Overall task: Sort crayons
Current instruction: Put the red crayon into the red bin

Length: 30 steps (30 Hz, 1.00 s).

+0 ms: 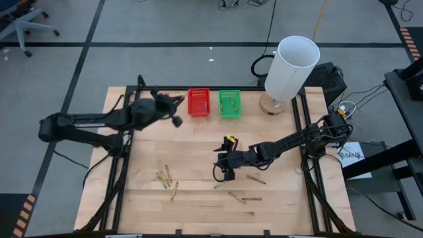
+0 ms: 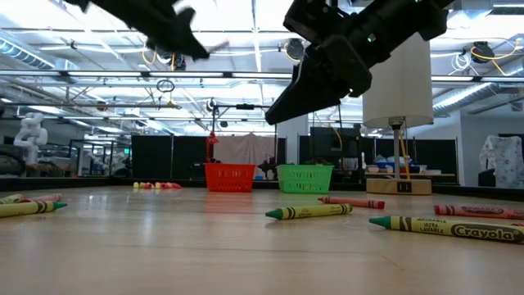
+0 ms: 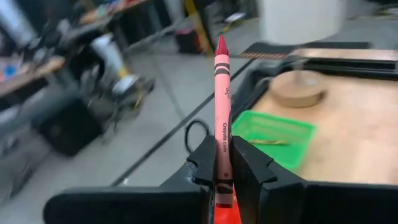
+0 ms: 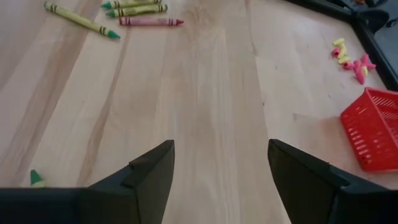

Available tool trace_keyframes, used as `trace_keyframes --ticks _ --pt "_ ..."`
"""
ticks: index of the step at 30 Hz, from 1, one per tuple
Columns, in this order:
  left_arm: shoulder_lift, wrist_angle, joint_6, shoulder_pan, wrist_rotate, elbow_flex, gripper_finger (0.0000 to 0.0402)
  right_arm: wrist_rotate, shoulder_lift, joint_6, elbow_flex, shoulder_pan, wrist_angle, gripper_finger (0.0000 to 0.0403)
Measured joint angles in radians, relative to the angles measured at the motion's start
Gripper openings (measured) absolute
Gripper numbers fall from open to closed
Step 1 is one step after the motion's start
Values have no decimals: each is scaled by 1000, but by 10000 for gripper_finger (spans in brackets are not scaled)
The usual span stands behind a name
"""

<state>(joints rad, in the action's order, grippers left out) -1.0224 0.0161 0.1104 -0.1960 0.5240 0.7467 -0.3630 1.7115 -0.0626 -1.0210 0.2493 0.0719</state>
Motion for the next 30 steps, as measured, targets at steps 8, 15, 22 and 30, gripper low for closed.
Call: trace_keyframes --ticks 8,15,22,30 --pt "-209 57 -198 -121 -2 0 31 0 0 78 0 1 -99 242" --pt "-362 84 -473 -115 -14 0 31 -1 0 97 0 1 -141 242" --pt "-415 86 -654 -217 -176 3 31 -2 -16 93 0 1 -144 242" --pt "-465 64 -661 -316 -358 113 31 -5 -21 93 0 1 -145 242"
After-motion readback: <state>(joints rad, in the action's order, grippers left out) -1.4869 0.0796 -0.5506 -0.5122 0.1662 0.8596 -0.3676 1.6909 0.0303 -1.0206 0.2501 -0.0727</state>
